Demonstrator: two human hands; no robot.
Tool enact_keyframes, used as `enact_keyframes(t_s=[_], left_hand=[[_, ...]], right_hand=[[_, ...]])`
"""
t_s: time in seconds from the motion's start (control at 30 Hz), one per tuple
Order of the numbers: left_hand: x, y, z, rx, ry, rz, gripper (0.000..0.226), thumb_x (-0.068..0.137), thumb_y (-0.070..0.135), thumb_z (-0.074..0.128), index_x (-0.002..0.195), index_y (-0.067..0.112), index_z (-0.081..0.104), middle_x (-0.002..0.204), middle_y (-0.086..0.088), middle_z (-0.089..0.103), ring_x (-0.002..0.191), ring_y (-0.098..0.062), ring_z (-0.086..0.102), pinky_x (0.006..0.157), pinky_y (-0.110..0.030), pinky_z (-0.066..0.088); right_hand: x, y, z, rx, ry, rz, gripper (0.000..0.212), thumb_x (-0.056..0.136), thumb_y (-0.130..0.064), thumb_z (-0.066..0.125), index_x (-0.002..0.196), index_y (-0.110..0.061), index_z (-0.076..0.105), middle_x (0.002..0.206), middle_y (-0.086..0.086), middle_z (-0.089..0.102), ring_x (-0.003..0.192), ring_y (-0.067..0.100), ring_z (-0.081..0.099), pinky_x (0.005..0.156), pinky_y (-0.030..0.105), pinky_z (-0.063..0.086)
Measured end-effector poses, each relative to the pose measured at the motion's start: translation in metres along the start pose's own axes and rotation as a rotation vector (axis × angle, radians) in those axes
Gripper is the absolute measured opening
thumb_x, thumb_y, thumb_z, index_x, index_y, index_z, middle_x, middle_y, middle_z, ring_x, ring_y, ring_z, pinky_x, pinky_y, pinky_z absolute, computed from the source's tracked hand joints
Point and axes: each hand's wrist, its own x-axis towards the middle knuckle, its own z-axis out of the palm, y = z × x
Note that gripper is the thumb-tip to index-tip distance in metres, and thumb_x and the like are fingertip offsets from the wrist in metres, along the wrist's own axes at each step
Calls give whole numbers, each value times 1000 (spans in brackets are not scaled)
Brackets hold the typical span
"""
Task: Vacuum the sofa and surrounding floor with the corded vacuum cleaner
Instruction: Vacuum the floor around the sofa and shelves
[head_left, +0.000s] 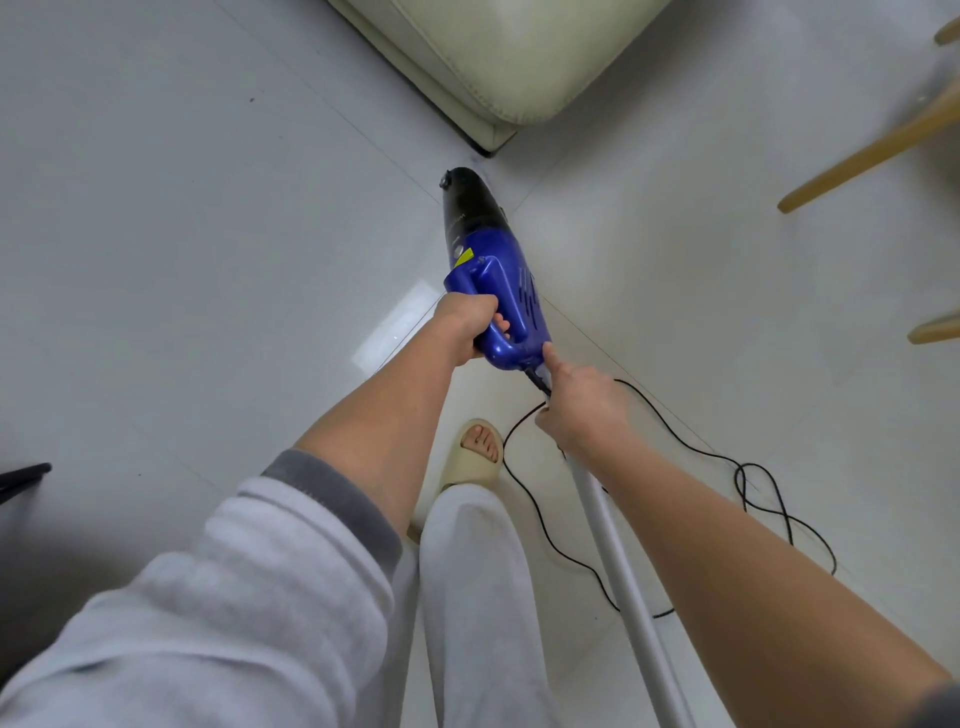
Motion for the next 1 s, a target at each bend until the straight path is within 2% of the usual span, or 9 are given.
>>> enact_keyframes(t_s=[0.17,0.37,0.57,0.67,0.8,0.9,1.0], left_hand=[[-2,-2,-11,49,20,15,11,91,1,48,92,8,56,71,-4,56,64,-14,56,72,-32,55],[-4,-11,-19,35,18,-2,11,92,2,48,89,9,55,74,-5,57,65,-15,57,68,-31,54],[4,-14,-30,5,0,17,12,92,2,47,88,8,56,70,-4,56,62,-14,56,79,-35,54],[5,-11,-46,-9,-12,22,12,93,2,46,86,8,54,69,-4,55,60,-14,56,74,-34,55],[6,-1,-78,-41,-13,27,13,92,3,44,84,8,53,66,-3,53,58,-13,54,64,-31,52],[8,4,-111,-70,-12,29,12,93,3,45,86,8,53,67,-3,55,59,-13,55,67,-31,54],[9,6,-145,-103,-2,18,10,93,3,47,89,8,55,69,-3,56,62,-13,55,75,-33,54]], right_hand=[[-3,-11,10,65,3,-15,74,85,-14,56,149,-24,21,86,4,55,80,25,56,66,32,49],[-9,-17,14,57,-14,-24,76,84,-14,56,150,-25,18,87,5,55,84,26,60,71,34,53],[-11,-30,14,38,-9,-6,77,84,-13,57,149,-25,19,89,5,60,81,24,60,66,31,51],[-11,-46,14,28,-3,-5,74,83,-13,59,146,-26,23,89,4,62,79,23,58,61,30,48],[-6,-76,6,-1,-5,-20,69,83,-15,63,143,-25,29,86,3,51,77,24,51,58,29,40],[-2,-106,1,-26,-12,-47,70,82,-17,64,143,-24,29,88,3,54,79,23,56,60,31,46],[0,-137,-1,-28,-21,-72,70,85,-18,64,145,-25,29,89,3,55,75,19,54,53,28,42]])
